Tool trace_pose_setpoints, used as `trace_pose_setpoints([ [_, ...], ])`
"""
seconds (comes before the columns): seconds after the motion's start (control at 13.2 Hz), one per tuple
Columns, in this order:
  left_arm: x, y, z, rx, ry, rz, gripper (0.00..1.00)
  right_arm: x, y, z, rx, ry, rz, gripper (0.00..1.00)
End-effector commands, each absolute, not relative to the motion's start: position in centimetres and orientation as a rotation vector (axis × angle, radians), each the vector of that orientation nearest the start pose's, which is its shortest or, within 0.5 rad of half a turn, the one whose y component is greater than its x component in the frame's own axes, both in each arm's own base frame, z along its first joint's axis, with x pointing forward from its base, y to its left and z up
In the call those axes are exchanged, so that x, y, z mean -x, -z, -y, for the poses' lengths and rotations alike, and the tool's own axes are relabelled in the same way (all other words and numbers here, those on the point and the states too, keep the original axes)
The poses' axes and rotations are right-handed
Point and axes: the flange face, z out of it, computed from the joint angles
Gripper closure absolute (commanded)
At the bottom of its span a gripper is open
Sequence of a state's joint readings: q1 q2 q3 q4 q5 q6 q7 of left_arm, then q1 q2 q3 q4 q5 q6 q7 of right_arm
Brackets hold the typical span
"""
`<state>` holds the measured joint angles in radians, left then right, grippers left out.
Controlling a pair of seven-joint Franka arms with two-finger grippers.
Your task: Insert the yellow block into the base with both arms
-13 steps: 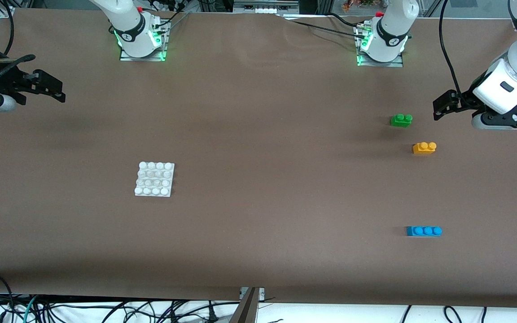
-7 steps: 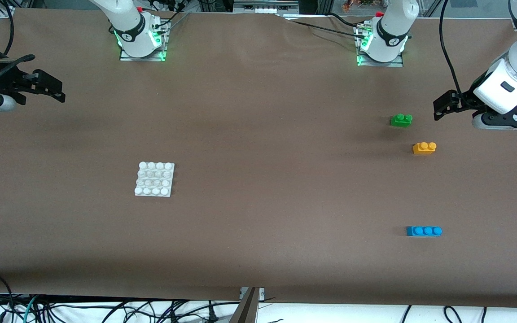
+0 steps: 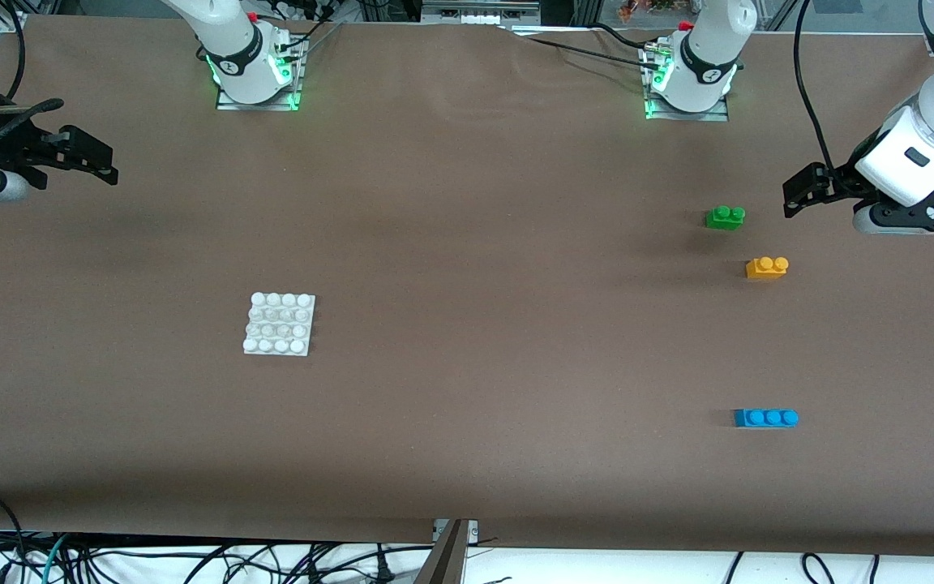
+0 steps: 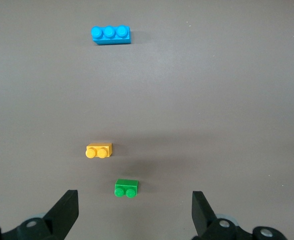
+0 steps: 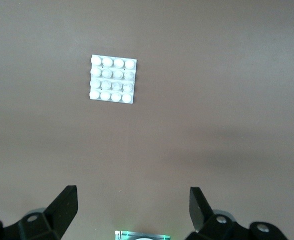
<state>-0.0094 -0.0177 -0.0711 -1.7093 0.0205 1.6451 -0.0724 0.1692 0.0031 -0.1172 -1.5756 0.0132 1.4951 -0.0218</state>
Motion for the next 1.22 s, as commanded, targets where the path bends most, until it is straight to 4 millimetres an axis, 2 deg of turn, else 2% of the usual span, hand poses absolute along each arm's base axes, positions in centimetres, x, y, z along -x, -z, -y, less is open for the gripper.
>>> trace_pose_setpoints([
  [0.0, -54.8, -57.7, 4.1, 3.142, -0.08, -0.004, 0.0, -54.7, -62.1, -2.8, 3.128, -0.13, 0.116, 0.01],
  [0.23, -55.0, -57.4, 4.1, 3.14, -0.089, -0.004, 0.0, -54.8, -62.1, -2.8, 3.124, -0.123, 0.109, 0.01],
  [0.3, -55.2, -57.8, 4.1, 3.141, -0.073, -0.007, 0.0, -54.7, -62.1, -2.7, 3.124, -0.134, 0.107, 0.01],
  [0.46, -55.5, -57.8, 4.2, 3.144, -0.07, -0.004, 0.0, -54.8, -62.0, -0.9, 3.119, -0.129, 0.076, 0.01],
  [0.53, -55.5, -57.7, 4.1, 3.142, -0.075, -0.002, 0.0, -54.9, -62.0, -0.6, 3.113, -0.121, 0.062, 0.01],
  [0.84, -55.6, -57.9, 4.2, 3.144, -0.068, -0.004, 0.0, -55.1, -61.5, -1.8, 3.126, -0.129, 0.108, 0.01],
  [0.99, -55.6, -57.9, 4.1, 3.144, -0.07, -0.002, 0.0, -55.3, -59.9, -1.9, 3.111, -0.187, 0.156, 0.01],
  [1.14, -55.6, -57.9, 4.2, 3.144, -0.07, -0.002, 0.0, -56.3, -56.6, -2.3, 3.109, -0.261, 0.154, 0.01],
])
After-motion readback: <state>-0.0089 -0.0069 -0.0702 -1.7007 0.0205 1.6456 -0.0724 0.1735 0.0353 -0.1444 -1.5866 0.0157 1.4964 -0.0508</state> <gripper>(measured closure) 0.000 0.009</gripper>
